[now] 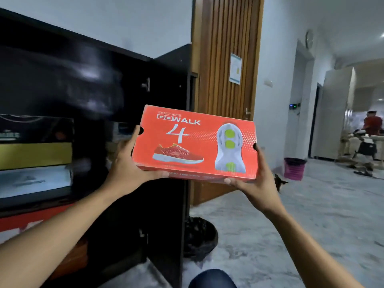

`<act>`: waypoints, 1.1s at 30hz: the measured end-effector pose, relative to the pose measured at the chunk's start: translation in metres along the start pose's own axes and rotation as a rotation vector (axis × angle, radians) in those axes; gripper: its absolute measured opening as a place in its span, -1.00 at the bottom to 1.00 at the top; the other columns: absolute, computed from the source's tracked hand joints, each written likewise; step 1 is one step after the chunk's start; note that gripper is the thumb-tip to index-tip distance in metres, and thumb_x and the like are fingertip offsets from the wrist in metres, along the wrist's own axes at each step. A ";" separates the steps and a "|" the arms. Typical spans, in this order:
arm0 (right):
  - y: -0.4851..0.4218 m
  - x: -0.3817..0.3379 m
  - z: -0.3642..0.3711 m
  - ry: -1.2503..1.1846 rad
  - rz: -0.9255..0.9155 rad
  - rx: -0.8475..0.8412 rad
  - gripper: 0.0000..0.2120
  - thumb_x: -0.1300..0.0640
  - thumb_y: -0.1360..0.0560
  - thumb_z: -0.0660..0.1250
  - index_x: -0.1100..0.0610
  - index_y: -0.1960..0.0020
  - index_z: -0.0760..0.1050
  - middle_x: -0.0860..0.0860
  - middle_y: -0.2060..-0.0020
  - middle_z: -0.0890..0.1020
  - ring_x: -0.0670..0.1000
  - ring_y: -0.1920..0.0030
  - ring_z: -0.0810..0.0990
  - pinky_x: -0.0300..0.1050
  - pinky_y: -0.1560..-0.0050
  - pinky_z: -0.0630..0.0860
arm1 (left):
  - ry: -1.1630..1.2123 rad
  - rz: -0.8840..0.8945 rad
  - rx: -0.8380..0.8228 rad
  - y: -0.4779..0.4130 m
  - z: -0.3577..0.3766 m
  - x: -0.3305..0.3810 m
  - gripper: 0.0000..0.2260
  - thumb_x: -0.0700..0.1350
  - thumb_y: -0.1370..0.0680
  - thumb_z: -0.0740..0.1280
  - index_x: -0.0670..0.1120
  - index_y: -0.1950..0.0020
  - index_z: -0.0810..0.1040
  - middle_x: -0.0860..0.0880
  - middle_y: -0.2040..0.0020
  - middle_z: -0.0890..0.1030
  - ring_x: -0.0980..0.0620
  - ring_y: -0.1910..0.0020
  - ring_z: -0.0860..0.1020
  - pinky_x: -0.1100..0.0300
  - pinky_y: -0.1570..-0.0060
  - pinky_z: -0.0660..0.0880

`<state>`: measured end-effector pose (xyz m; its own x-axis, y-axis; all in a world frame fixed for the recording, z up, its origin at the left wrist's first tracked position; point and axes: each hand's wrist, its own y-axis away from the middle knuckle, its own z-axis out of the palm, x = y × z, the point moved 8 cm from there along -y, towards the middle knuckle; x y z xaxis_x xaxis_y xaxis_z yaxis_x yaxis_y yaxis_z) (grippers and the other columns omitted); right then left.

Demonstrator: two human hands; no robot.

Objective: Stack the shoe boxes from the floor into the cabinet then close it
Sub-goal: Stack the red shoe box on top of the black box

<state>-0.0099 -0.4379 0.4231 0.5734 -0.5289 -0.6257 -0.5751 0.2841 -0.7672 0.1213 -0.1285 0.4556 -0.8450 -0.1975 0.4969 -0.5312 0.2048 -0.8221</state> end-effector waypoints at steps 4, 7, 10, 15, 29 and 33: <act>-0.027 -0.020 0.079 -0.136 -0.014 -0.128 0.12 0.03 -0.23 0.67 0.00 -0.59 0.07 -0.09 -0.37 0.50 -0.09 -0.32 0.55 -0.13 -0.25 0.55 | -0.167 -0.093 0.081 -0.002 -0.081 -0.028 0.27 0.21 -0.03 0.65 0.18 -0.62 0.04 0.06 -0.32 0.33 0.19 -0.29 0.33 0.13 -0.38 0.30; -0.044 -0.020 0.140 -0.213 0.009 -0.217 0.22 -0.17 -0.13 0.67 -0.05 -0.59 0.05 -0.08 -0.38 0.50 -0.06 -0.34 0.54 -0.01 -0.30 0.51 | -0.230 -0.145 0.107 -0.002 -0.132 -0.054 0.29 0.29 0.00 0.61 0.19 -0.62 0.02 0.02 -0.37 0.31 0.13 -0.34 0.32 0.07 -0.38 0.31; -0.059 -0.015 0.207 -0.262 0.027 -0.307 0.14 -0.16 -0.14 0.67 -0.04 -0.54 0.11 -0.08 -0.33 0.53 -0.08 -0.28 0.58 -0.08 -0.22 0.57 | -0.282 -0.208 0.148 0.000 -0.181 -0.086 0.27 0.25 -0.01 0.63 0.19 -0.62 0.05 0.05 -0.37 0.32 0.11 -0.34 0.36 0.06 -0.38 0.35; -0.082 -0.001 0.311 -0.340 0.056 -0.338 -0.15 0.07 -0.18 0.64 -0.03 -0.32 0.22 -0.08 -0.22 0.53 -0.25 -0.12 0.61 -0.34 0.06 0.59 | -0.333 -0.248 0.244 -0.001 -0.240 -0.126 0.07 0.05 -0.10 0.72 0.35 -0.45 0.18 0.24 -0.16 0.45 0.50 -0.10 0.48 0.48 -0.09 0.44; -0.221 -0.010 0.525 -0.511 -0.051 -0.397 -0.35 0.18 -0.42 0.54 -0.01 -0.44 0.36 -0.10 -0.16 0.66 -0.14 -0.13 0.65 -0.19 -0.16 0.59 | -0.739 -0.295 0.472 -0.109 -0.369 -0.211 -0.21 0.14 -0.30 0.62 0.11 -0.46 0.38 0.12 -0.14 0.64 0.06 -0.08 0.59 0.18 -0.04 0.47; -0.268 0.007 0.581 -0.522 0.032 -0.290 -0.32 0.15 -0.44 0.53 0.12 -0.43 0.25 0.02 -0.17 0.60 -0.18 0.00 0.61 -0.32 -0.04 0.53 | -0.735 -0.300 0.601 -0.155 -0.396 -0.246 -0.32 0.07 -0.36 0.59 0.03 -0.42 0.43 -0.02 -0.21 0.57 -0.07 -0.20 0.54 -0.03 -0.22 0.49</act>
<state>0.4870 -0.0528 0.5425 0.7220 -0.0399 -0.6908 -0.6904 0.0243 -0.7230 0.3871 0.2678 0.5709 -0.3252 -0.7482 0.5783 -0.4259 -0.4301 -0.7960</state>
